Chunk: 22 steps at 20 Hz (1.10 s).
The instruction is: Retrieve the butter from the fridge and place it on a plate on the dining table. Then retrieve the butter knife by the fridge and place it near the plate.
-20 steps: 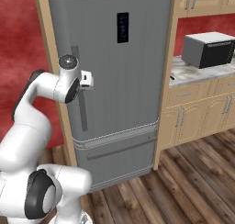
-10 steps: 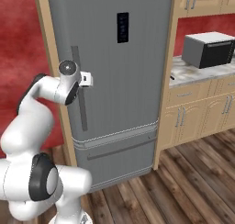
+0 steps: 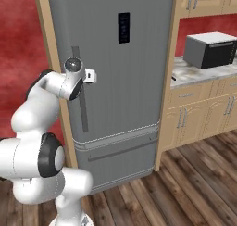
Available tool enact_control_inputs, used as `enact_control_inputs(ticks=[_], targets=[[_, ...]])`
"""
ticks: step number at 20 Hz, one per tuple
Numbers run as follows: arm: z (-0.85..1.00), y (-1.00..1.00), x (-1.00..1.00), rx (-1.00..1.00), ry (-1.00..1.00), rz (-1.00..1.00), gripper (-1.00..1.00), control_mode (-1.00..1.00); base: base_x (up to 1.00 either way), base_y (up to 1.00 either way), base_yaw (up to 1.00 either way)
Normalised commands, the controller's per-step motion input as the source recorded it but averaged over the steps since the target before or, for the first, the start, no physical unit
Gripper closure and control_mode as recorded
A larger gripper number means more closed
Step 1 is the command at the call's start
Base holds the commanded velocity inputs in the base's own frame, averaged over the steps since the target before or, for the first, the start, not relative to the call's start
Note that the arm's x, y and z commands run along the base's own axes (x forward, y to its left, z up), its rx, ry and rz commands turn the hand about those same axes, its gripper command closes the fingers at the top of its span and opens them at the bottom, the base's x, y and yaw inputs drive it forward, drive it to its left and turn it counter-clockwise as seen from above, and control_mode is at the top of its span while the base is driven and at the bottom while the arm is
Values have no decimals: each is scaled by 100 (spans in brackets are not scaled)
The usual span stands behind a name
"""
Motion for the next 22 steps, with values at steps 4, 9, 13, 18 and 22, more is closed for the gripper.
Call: enact_control_inputs(ticks=[4, 9, 13, 18, 22], targets=[[-13, 13, 32, 1, 0, 0, -100, -100, 0, 0, 0], [-14, 23, 14, 1, 0, 0, -100, -100, 0, 0, 0], [-8, 2, 31, 2, 0, 0, -100, -100, 0, 0, 0], [-9, 0, 45, 0, 0, 0, -100, -100, 0, 0, 0], [-2, 0, 33, 2, 0, 0, -100, -100, 0, 0, 0]])
